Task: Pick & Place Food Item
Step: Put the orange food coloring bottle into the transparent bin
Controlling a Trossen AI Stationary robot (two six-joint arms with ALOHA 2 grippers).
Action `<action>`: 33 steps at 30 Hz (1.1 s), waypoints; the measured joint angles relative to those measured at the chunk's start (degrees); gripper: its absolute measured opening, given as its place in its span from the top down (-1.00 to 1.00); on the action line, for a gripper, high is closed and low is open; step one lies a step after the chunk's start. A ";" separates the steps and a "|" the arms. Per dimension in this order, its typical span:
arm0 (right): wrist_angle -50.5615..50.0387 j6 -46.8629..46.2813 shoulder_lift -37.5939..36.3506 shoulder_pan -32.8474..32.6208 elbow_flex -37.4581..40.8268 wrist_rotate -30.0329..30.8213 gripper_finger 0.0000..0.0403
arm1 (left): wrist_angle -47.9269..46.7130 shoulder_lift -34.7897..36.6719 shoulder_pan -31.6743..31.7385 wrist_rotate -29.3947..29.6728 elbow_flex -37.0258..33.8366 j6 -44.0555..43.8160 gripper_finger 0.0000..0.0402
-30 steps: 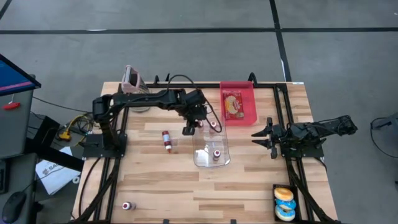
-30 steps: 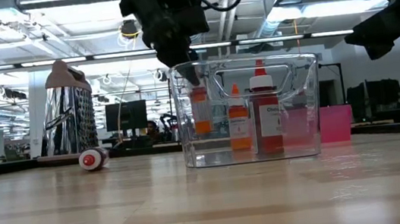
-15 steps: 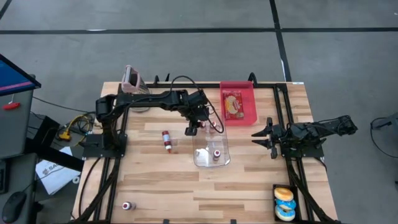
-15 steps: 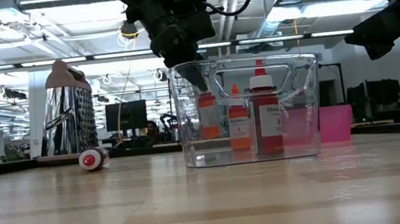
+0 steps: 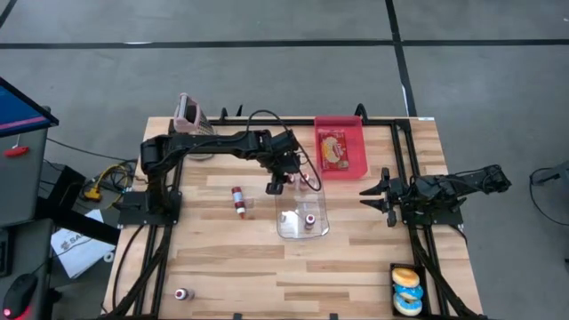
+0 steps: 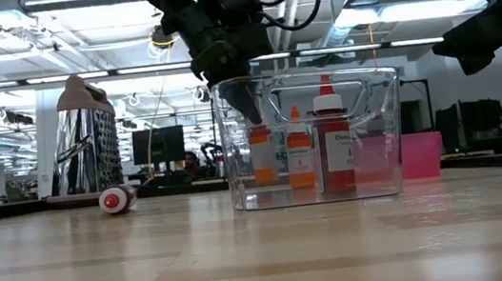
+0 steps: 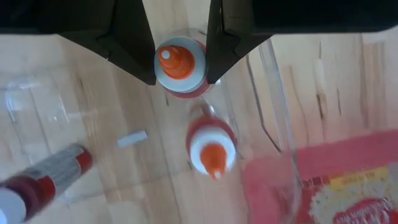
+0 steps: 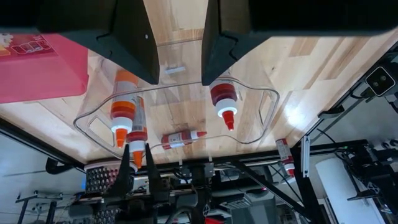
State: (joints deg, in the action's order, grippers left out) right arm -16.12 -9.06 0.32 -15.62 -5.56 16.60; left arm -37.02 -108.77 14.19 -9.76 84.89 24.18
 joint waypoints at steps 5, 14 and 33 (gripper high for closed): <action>0.00 0.00 0.00 0.00 0.00 0.00 0.44 | -0.48 -1.01 0.03 0.02 0.03 0.00 0.46; 0.00 0.00 0.00 0.00 0.00 -0.01 0.44 | -0.21 -1.00 0.14 0.00 0.03 -0.02 0.46; 0.00 0.00 0.00 0.00 0.00 0.00 0.44 | -0.04 -1.00 0.14 -1.70 0.03 -0.02 0.35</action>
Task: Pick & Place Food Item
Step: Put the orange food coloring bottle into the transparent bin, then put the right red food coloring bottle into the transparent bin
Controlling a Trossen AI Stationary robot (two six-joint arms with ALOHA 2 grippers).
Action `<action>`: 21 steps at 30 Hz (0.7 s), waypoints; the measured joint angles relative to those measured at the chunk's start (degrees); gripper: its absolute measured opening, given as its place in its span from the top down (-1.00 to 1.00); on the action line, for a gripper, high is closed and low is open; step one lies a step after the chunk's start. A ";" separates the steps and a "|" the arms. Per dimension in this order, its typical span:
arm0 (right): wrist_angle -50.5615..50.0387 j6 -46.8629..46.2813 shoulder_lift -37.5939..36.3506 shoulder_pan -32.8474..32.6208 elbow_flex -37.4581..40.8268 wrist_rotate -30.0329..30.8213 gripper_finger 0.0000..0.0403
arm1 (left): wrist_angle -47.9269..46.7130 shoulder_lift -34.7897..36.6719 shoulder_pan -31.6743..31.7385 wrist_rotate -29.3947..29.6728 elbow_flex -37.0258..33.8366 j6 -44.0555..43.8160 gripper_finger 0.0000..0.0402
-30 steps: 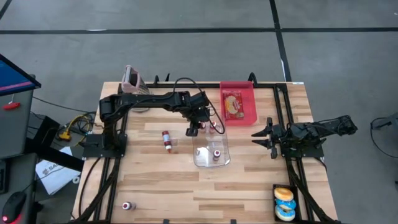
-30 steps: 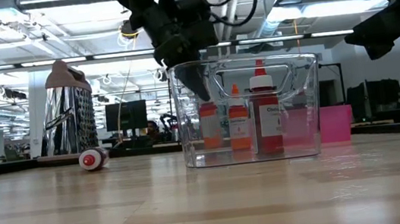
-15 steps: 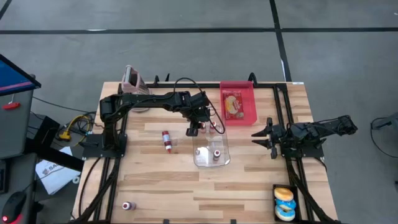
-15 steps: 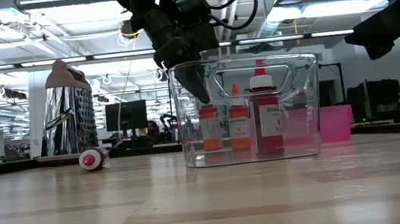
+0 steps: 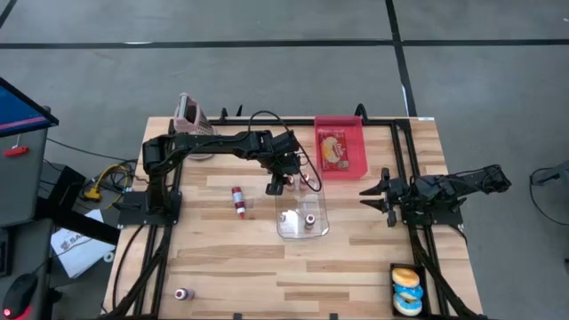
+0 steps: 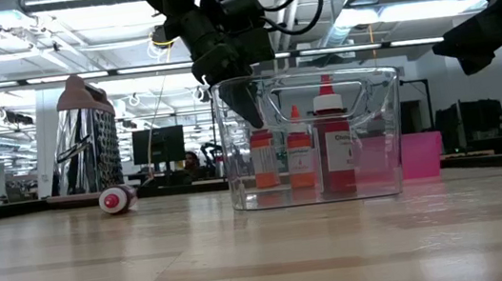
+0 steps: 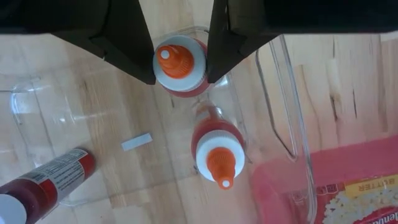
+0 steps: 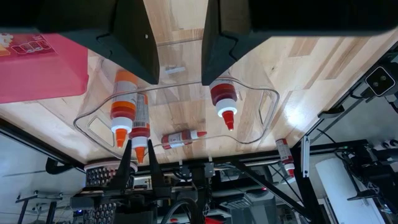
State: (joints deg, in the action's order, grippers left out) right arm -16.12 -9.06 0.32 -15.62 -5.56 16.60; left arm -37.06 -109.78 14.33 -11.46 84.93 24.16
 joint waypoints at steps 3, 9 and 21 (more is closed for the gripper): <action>0.00 0.00 0.00 -0.02 0.00 -0.01 0.44 | 0.05 0.00 0.00 -0.01 0.00 0.03 0.36; 0.00 0.00 0.00 0.00 0.00 0.00 0.44 | 0.22 0.02 0.00 0.01 0.00 0.48 0.29; 0.00 0.00 0.00 -0.02 0.00 -0.02 0.44 | 2.93 0.31 0.00 0.01 -0.02 0.48 0.19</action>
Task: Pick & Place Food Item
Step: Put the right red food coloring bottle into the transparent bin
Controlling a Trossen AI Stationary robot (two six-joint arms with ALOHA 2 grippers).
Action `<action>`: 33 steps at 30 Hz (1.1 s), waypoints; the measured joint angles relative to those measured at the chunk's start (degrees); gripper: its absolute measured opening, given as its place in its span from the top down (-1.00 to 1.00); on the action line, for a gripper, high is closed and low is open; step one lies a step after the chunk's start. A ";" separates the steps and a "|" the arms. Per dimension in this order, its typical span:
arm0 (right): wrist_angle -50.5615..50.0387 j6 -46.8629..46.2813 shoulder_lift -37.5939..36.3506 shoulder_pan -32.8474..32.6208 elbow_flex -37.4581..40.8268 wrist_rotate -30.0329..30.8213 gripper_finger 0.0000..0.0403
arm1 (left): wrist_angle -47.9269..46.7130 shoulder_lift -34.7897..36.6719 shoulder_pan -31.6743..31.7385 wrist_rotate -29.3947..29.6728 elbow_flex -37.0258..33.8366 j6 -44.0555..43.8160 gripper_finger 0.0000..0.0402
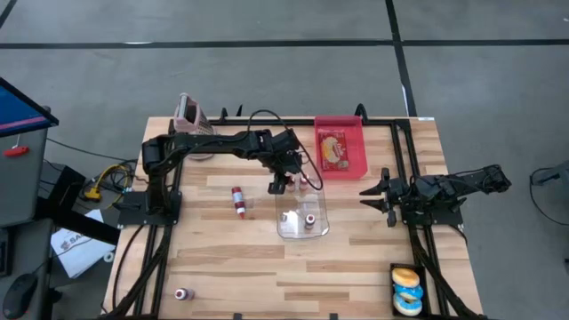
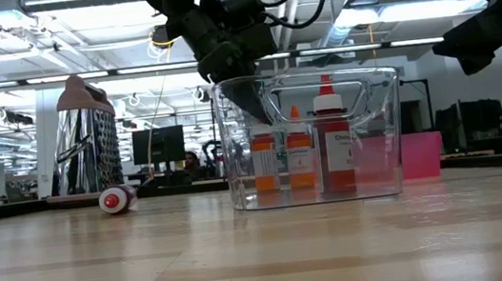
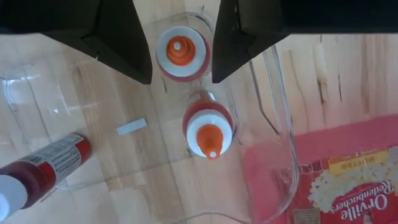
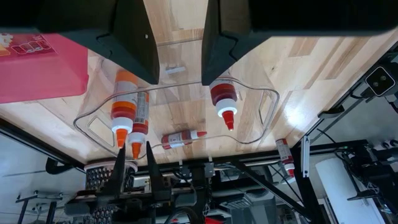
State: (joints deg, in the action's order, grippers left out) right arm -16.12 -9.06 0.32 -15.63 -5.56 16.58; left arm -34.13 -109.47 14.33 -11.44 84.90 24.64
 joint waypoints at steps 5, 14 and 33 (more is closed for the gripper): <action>0.00 0.00 0.00 0.00 0.00 0.02 0.44 | 1.03 2.45 0.00 0.00 -0.06 0.20 0.16; 0.02 0.00 0.00 0.02 0.00 0.02 0.44 | -2.87 14.59 -1.02 -0.26 -0.01 -1.17 0.16; 0.02 0.00 0.00 0.01 0.00 0.02 0.44 | -28.02 36.43 -29.17 14.68 -14.60 -45.25 0.16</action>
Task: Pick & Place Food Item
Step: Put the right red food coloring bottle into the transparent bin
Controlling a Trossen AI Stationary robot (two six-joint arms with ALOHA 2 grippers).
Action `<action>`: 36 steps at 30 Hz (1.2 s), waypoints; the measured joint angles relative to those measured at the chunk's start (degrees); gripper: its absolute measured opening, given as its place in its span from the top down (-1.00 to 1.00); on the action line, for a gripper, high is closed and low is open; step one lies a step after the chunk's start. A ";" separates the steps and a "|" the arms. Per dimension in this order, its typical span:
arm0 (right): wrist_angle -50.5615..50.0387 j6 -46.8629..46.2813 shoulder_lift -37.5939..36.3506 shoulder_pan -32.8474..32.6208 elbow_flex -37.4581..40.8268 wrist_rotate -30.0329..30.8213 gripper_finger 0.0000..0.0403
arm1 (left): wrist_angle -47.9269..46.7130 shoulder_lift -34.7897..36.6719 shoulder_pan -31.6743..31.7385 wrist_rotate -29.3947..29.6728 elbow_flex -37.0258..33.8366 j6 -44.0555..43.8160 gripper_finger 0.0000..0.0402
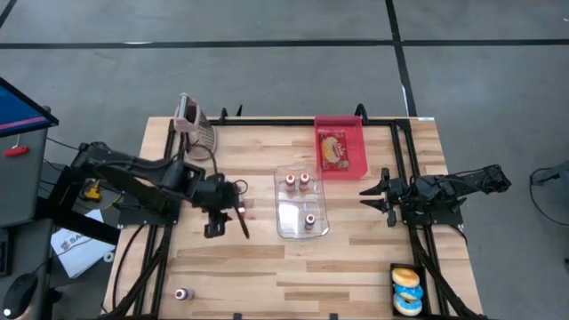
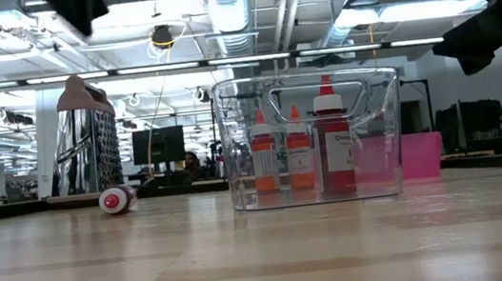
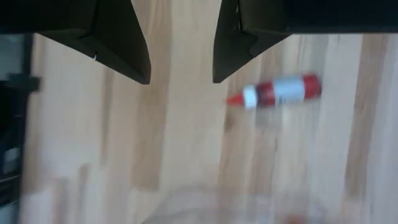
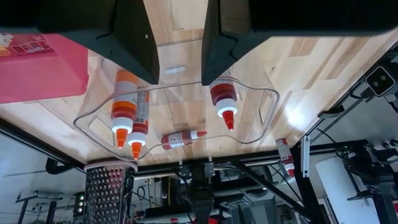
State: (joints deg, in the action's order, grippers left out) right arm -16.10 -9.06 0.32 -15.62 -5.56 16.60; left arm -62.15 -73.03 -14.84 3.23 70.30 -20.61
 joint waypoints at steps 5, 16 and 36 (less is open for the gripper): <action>0.00 0.00 0.00 0.01 0.00 0.00 0.44 | -1.98 -0.69 -2.73 1.71 -4.55 5.81 0.16; 0.02 0.00 0.00 0.00 0.00 0.00 0.44 | 6.57 -12.92 2.61 3.17 -10.32 34.73 0.16; 0.00 0.00 0.00 0.01 0.00 0.00 0.44 | 12.16 -23.99 7.91 4.90 -10.32 57.55 0.16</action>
State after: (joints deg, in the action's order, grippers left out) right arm -16.10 -9.06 0.32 -15.62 -5.56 16.60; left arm -49.99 -97.03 -6.93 8.14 59.99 36.94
